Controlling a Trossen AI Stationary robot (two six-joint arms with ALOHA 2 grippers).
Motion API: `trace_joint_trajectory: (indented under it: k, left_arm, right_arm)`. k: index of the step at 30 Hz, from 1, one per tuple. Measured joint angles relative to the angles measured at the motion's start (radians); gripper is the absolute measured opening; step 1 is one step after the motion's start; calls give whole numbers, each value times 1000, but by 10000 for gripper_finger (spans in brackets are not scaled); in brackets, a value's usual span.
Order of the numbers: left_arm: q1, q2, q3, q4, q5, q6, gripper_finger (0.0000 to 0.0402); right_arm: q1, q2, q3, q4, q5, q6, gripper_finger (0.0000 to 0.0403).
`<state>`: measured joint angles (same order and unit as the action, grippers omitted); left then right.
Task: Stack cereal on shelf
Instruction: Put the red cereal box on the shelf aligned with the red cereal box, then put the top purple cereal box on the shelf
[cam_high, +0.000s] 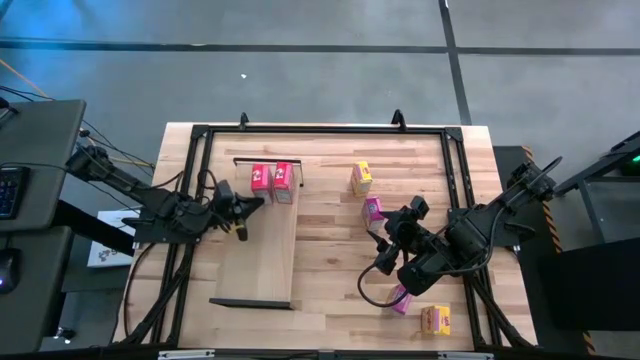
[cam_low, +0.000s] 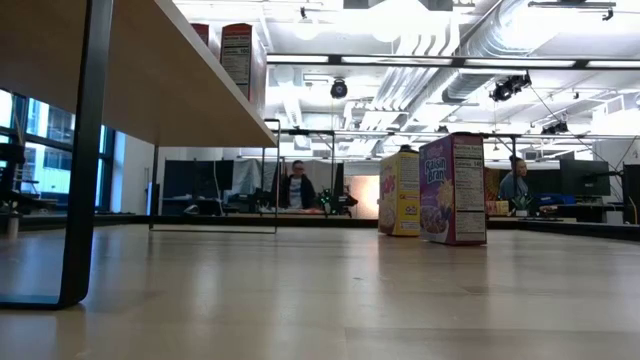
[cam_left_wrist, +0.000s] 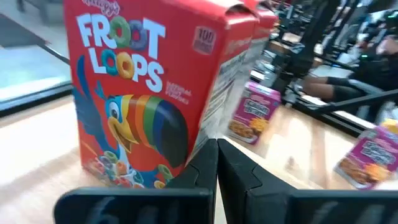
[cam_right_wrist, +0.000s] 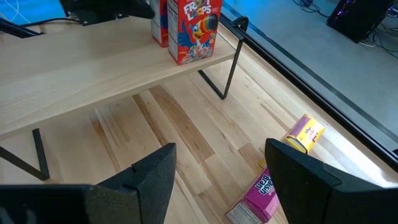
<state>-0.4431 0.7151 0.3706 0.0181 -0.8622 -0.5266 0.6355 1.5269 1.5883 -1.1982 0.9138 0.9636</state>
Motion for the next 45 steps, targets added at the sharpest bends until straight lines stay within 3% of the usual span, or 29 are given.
trace_joint_trajectory:
  k: [6, 15, 18, 22, 28, 33, 36, 41, 45]
  left_arm:
    - [-2, -4, 0, 3, -9, 48, 0]
    - [-127, -173, 0, 65, 58, 287, 0]
    - [-162, -188, -14, 127, 153, 391, 0]
    - [-121, -176, -67, 297, 377, 525, 0]
    - [32, -137, -68, 317, 515, 481, 0]
    - [86, -143, -69, 361, 618, 475, 0]
    - [86, -160, -69, 373, 621, 475, 0]
    - [65, -189, -69, 377, 621, 441, 0]
    - [54, -192, -69, 374, 616, 441, 0]
  right_arm:
    - [0, 0, 0, -1, 0, -1, 236]
    - [0, 0, 0, -123, -13, 77, 236]
    - [0, 0, 0, -186, -11, 135, 236]
    - [0, 0, 0, -226, 5, 163, 236]
    - [-24, -2, -25, -257, 21, 185, 236]
    - [-74, -36, -214, -348, -76, 383, 236]
    - [-92, -96, -352, -261, -100, 455, 236]
    - [-147, -217, -563, 115, 25, 448, 236]
    - [-217, -263, -687, 366, 0, 423, 236]
